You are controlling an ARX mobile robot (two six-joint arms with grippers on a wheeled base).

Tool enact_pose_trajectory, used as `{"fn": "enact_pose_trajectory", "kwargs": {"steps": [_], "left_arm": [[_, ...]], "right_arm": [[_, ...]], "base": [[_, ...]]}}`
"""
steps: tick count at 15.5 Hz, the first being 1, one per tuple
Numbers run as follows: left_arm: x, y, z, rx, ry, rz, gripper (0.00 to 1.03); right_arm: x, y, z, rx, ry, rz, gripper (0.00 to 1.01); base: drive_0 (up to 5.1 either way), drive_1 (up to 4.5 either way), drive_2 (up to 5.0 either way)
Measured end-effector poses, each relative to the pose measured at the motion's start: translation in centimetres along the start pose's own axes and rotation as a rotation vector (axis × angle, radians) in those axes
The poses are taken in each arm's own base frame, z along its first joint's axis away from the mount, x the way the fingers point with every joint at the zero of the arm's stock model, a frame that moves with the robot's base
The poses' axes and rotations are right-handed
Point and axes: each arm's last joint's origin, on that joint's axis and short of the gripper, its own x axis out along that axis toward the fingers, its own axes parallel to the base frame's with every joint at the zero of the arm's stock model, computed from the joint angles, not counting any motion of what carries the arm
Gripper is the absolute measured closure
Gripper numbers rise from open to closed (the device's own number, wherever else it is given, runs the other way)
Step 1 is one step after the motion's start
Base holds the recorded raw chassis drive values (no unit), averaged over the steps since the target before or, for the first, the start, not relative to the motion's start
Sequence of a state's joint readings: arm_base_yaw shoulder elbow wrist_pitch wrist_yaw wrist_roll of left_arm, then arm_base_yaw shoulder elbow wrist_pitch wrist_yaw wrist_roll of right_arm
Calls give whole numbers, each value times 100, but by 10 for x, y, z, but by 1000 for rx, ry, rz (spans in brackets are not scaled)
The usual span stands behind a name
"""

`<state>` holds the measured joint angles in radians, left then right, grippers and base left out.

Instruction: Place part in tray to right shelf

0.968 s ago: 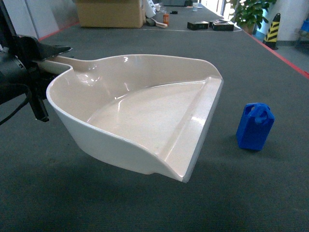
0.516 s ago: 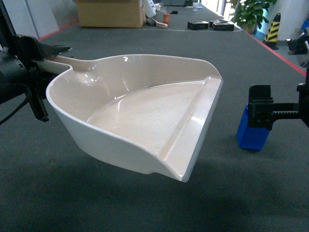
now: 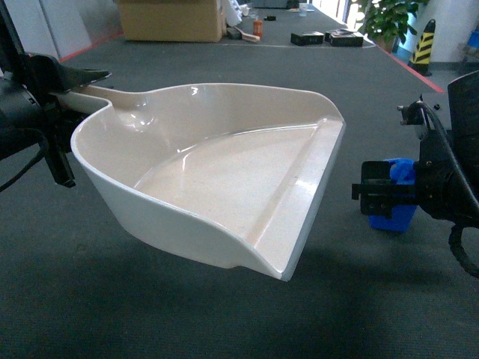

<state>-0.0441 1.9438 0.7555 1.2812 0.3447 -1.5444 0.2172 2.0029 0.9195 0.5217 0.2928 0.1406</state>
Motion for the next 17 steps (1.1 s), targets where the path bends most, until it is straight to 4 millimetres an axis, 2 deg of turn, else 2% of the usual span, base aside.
{"fn": "enact_pose_trajectory", "kwargs": {"steps": [3,4,6,10,13,15,17], "left_arm": [[0,0,0,0,0,0,91],[0,0,0,0,0,0,91],[0,0,0,-1,0,0,91],[0,0,0,0,0,-1,91],[0,0,0,0,0,-1,91],[0,0,0,0,0,-1,91],[0,0,0,0,0,-1,91]], "right_arm": [[0,0,1,7,-29,-12,49],[-5,-2,2,9,-33,-12,53],[-24,-7,10,22,-80,-5,53],[-85,-11,62,48,-286,43,54],[-135,18,90,50,-444,228,54],[-151,42,102,43,-480,365,54],[-153,69,103,31,-448,495,54]], "base": [[0,0,0],[0,0,0],[0,0,0],[0,0,0],[0,0,0],[0,0,0],[0,0,0]]}}
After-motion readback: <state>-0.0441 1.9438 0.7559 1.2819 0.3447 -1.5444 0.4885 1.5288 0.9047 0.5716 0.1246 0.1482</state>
